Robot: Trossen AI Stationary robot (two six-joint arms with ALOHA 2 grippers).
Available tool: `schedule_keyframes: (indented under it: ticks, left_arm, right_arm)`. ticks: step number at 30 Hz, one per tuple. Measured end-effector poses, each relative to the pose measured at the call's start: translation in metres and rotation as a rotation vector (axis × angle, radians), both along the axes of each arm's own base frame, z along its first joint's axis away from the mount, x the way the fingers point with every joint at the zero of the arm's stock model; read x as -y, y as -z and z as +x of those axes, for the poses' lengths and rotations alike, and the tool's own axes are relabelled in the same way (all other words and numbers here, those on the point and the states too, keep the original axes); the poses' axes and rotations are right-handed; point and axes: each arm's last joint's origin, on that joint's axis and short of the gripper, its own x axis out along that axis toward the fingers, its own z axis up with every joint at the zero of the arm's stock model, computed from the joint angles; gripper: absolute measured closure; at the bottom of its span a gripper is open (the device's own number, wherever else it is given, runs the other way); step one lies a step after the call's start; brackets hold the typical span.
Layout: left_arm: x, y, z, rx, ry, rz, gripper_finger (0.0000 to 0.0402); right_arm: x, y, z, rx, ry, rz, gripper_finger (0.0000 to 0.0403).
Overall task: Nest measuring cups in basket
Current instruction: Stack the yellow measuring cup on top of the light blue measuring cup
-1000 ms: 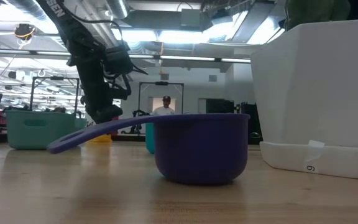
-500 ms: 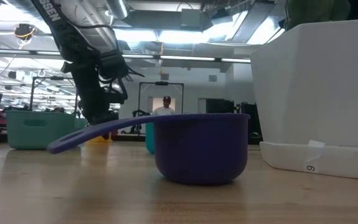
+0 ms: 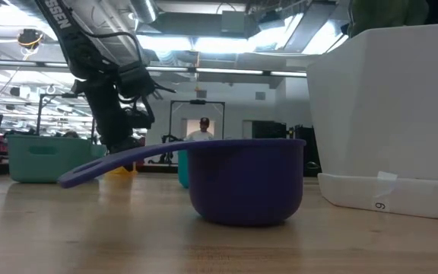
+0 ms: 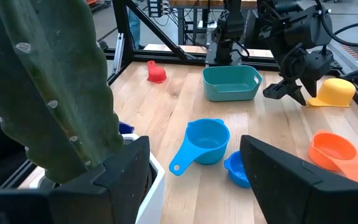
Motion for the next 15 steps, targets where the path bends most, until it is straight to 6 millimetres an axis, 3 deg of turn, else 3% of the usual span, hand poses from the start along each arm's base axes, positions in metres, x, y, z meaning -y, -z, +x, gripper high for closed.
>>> schedule_keyframes:
  ticks: [15]
  left_arm:
    - [-0.009,0.0017,-0.0098,-0.019,-0.048,-0.026,0.024]
  right_arm:
    - [0.0,0.0,0.0,0.0,0.0,0.0,0.0147]
